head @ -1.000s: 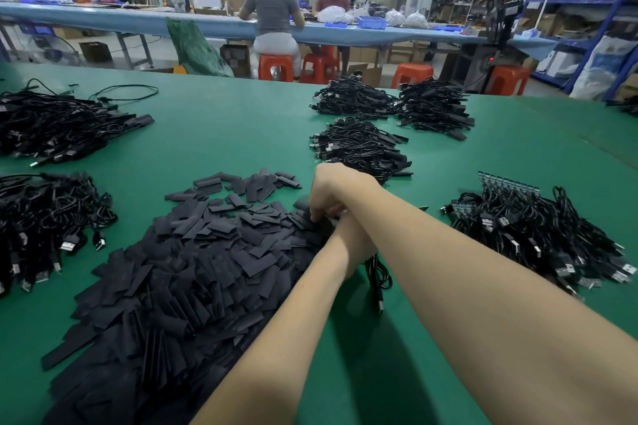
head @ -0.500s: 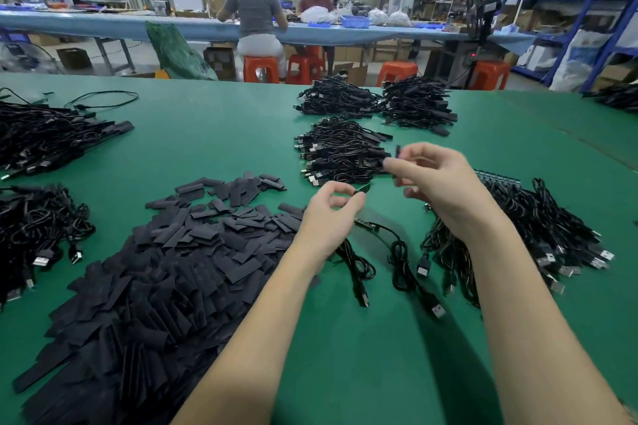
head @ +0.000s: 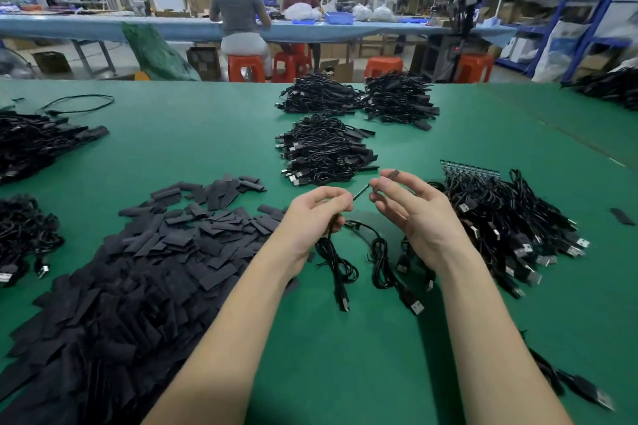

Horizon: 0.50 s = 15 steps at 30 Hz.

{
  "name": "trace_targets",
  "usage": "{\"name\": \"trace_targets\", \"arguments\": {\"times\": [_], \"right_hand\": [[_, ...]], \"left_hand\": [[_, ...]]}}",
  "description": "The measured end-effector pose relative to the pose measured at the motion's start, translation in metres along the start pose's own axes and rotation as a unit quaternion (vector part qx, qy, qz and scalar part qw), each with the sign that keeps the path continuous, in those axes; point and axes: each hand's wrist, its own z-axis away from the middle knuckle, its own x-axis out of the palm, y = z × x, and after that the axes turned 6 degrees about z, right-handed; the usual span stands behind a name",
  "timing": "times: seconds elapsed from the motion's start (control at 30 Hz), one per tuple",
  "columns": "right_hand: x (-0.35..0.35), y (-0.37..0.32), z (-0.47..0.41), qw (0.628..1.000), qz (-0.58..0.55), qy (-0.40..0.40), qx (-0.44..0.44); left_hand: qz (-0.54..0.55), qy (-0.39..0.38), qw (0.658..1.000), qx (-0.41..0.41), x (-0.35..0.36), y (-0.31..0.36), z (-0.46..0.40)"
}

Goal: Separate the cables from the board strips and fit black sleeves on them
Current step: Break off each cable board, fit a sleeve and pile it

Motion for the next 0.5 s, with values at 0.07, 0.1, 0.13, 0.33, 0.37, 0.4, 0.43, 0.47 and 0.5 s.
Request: {"name": "trace_targets", "arguments": {"times": [0.07,0.1,0.13,0.33,0.37,0.4,0.43,0.47,0.5], "right_hand": [[-0.001,0.0,-0.001,1.0,-0.004,0.007,0.0],[-0.002,0.0,-0.002,1.0,-0.007,0.008,-0.001],[-0.002,0.0,-0.002,1.0,-0.009,0.008,-0.003],[-0.008,0.001,-0.003,0.998,-0.026,-0.032,-0.048],[-0.009,0.001,-0.003,0.997,-0.031,-0.044,-0.063],[-0.01,0.0,-0.003,0.995,-0.03,-0.054,-0.078],[-0.011,0.0,-0.003,0.994,-0.026,-0.062,-0.09],[-0.012,-0.001,-0.002,0.993,-0.021,-0.067,-0.099],[-0.012,-0.001,-0.002,0.992,-0.017,-0.069,-0.104]], "left_hand": [[-0.005,-0.004,1.0,0.01,0.0,0.0,0.0],[-0.012,0.0,1.0,0.015,0.0,0.0,0.0],[-0.02,0.006,1.0,0.02,0.0,0.0,0.0],[-0.095,0.032,0.992,0.074,0.001,0.001,0.0],[-0.094,0.018,0.993,0.076,0.0,0.001,0.001],[-0.091,0.003,0.993,0.077,-0.001,0.002,0.002],[-0.086,-0.009,0.993,0.08,-0.002,0.002,0.002],[-0.081,-0.017,0.993,0.084,-0.003,0.002,0.003],[-0.078,-0.023,0.993,0.087,-0.003,0.002,0.003]]}}
